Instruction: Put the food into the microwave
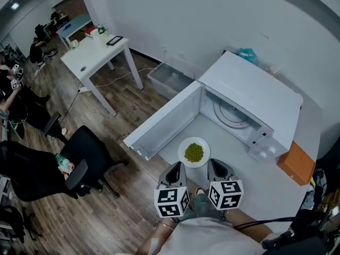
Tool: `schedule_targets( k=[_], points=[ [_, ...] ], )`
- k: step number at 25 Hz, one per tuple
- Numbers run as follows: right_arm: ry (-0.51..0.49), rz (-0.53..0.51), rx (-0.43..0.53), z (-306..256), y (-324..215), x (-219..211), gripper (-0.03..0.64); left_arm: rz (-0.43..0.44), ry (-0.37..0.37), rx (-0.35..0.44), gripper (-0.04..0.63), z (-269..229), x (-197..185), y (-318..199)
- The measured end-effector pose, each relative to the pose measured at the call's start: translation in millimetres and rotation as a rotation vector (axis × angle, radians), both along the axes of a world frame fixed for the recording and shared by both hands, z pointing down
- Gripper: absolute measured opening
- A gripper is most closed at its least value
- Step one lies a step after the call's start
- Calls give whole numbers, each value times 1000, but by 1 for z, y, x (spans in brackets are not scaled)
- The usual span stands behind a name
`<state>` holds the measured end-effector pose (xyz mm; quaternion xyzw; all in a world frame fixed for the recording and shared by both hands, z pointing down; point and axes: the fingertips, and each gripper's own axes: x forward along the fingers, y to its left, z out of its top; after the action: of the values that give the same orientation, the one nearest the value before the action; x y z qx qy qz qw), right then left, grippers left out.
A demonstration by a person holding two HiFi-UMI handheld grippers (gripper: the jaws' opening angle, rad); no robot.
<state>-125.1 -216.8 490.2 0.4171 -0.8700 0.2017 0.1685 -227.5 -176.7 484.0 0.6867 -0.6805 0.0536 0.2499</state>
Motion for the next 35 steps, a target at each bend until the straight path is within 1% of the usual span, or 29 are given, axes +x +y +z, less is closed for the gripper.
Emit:
schedule_targets(
  k=[10, 13, 18, 20, 22, 24, 35],
  points=[
    [-9, 16, -37, 16, -21, 0, 18, -15, 6, -46, 3, 22, -5, -17],
    [-10, 18, -61, 24, -24, 2, 20, -11, 19, -50, 5, 28, -4, -21],
    [-4, 18, -103, 44, -30, 5, 21, -20, 31, -83, 6, 46, -6, -25],
    [-5, 17, -115, 51, -31, 6, 25, -27, 36, -98, 22, 54, -8, -26],
    [-6, 18, -132, 61, -34, 6, 51, -31, 42, -116, 48, 64, -10, -28],
    [-4, 23, -150, 70, -37, 7, 57, -37, 48, -135, 61, 74, -12, -30],
    [16, 66, -217, 118, -62, 10, 61, -92, 64, -225, 71, 126, -29, -45]
  ],
)
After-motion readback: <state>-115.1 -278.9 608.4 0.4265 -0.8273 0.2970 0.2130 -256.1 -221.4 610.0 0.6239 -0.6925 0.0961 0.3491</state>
